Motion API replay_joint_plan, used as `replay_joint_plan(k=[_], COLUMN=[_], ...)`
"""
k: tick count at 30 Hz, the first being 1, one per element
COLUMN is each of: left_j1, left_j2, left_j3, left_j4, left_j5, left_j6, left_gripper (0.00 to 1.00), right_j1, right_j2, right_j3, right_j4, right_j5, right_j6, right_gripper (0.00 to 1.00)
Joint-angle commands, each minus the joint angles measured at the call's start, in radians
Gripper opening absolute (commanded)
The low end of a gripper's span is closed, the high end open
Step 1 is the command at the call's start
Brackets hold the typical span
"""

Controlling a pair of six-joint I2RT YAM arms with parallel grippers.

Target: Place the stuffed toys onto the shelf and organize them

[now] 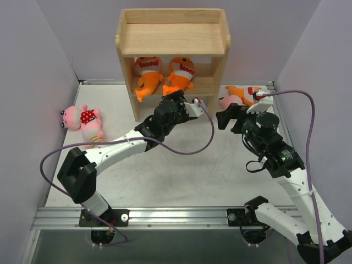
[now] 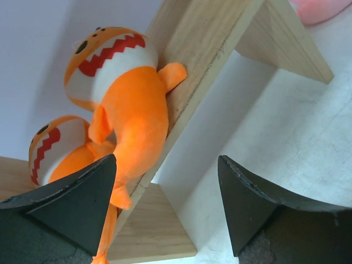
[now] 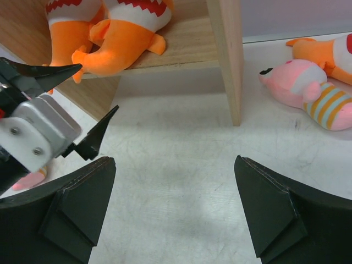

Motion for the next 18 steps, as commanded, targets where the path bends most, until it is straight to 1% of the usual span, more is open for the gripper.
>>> replay_joint_plan(k=[1, 8, 14, 18], left_j1=[-0.018, -0.020, -0.011, 0.002], left_j2=[0.056, 0.160, 0.206, 0.226], left_j3=[0.064, 0.131, 0.179, 0.203], left_j4=[0.059, 0.079, 0.057, 0.013], left_j5=[-0.070, -0.121, -0.117, -0.115], left_j6=[0.144, 0.243, 0.235, 0.199], left_gripper=[0.83, 0.81, 0.73, 0.72], right_j1=[-0.003, -0.011, -0.020, -0.026], right_j2=[-0.013, -0.001, 0.022, 0.033], right_j3=[0.040, 0.064, 0.086, 0.106], right_j4=[-0.001, -0.018, -0.033, -0.042], right_j5=[0.051, 0.084, 0.089, 0.092], right_j6=[-0.025, -0.045, -0.066, -0.080], right_gripper=[0.93, 0.94, 0.94, 0.94])
